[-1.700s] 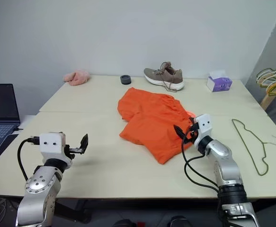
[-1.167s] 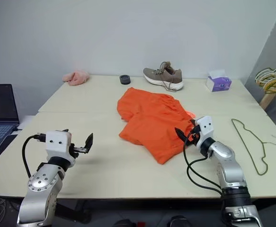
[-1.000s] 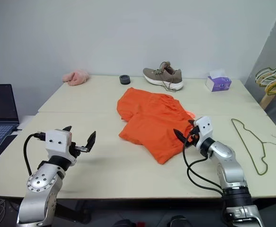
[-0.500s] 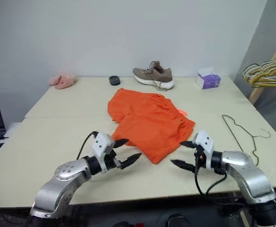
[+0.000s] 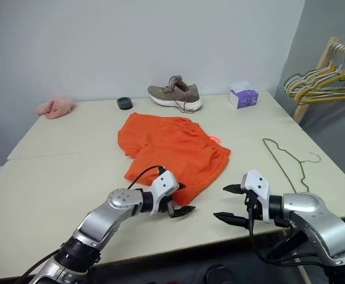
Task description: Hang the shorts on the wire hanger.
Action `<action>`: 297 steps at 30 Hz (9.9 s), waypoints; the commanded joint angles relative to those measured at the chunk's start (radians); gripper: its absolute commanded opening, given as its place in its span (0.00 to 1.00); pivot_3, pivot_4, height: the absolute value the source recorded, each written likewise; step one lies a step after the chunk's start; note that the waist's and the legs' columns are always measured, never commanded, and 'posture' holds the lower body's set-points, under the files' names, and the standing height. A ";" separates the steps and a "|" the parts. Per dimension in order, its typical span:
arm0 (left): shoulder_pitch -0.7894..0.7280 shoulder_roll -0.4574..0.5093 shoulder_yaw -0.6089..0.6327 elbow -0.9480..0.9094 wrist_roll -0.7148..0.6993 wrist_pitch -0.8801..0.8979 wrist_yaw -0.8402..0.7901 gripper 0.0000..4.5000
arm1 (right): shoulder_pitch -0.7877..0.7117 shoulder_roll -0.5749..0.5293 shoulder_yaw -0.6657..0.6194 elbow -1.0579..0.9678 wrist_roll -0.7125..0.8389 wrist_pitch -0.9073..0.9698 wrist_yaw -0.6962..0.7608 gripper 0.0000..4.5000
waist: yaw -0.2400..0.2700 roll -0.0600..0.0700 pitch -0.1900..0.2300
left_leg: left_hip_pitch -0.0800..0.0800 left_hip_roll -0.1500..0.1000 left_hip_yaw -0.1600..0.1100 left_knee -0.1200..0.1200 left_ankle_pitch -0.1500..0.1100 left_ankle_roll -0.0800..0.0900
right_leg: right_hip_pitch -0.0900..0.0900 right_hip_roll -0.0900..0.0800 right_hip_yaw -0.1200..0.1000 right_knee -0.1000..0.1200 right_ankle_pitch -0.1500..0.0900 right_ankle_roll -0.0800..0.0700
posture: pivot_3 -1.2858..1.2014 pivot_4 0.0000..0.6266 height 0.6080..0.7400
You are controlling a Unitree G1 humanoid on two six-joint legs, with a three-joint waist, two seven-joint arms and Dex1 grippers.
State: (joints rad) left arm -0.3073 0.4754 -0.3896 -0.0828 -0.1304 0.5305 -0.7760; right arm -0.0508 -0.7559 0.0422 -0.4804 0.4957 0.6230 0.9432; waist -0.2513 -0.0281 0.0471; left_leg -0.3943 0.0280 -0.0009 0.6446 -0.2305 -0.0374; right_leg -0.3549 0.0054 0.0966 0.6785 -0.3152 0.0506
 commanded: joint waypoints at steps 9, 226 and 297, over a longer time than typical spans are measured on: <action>-0.010 0.017 0.004 0.053 0.072 -0.080 -0.008 0.41 | -0.015 -0.006 -0.043 -0.025 0.005 -0.021 -0.018 1.00 | -0.029 0.000 0.000 | 0.002 0.001 0.000 0.000 0.000 0.000 | 0.002 0.000 0.000 0.000 0.000 0.000 | 0.40 0.00 1.00; -0.082 0.469 0.449 0.058 -0.271 -0.057 -0.380 1.00 | -0.325 0.121 -0.156 0.913 -0.437 -0.070 -0.488 0.01 | -0.058 -0.014 -0.009 | 0.012 -0.016 -0.037 -0.009 0.003 -0.006 | 0.023 -0.020 -0.026 0.001 -0.016 -0.001 | 0.40 0.00 1.00; -0.123 0.389 0.260 0.039 -0.147 0.021 -0.321 0.00 | -0.470 0.162 0.123 0.089 -0.510 -0.354 -0.078 0.99 | -0.069 0.004 0.003 | 0.004 -0.018 -0.047 0.000 0.003 -0.005 | 0.018 -0.024 -0.034 0.015 -0.014 -0.002 | 0.39 0.00 1.00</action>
State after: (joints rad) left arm -0.4050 0.8408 -0.1263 -0.0398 -0.3242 0.6162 -1.1011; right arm -0.5171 -0.5791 0.2266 -0.3277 -0.0899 0.1537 0.8338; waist -0.3201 -0.0242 0.0496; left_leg -0.3902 0.0099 -0.0480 0.6448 -0.2277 -0.0425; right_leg -0.3373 -0.0188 0.0623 0.6932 -0.3294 0.0487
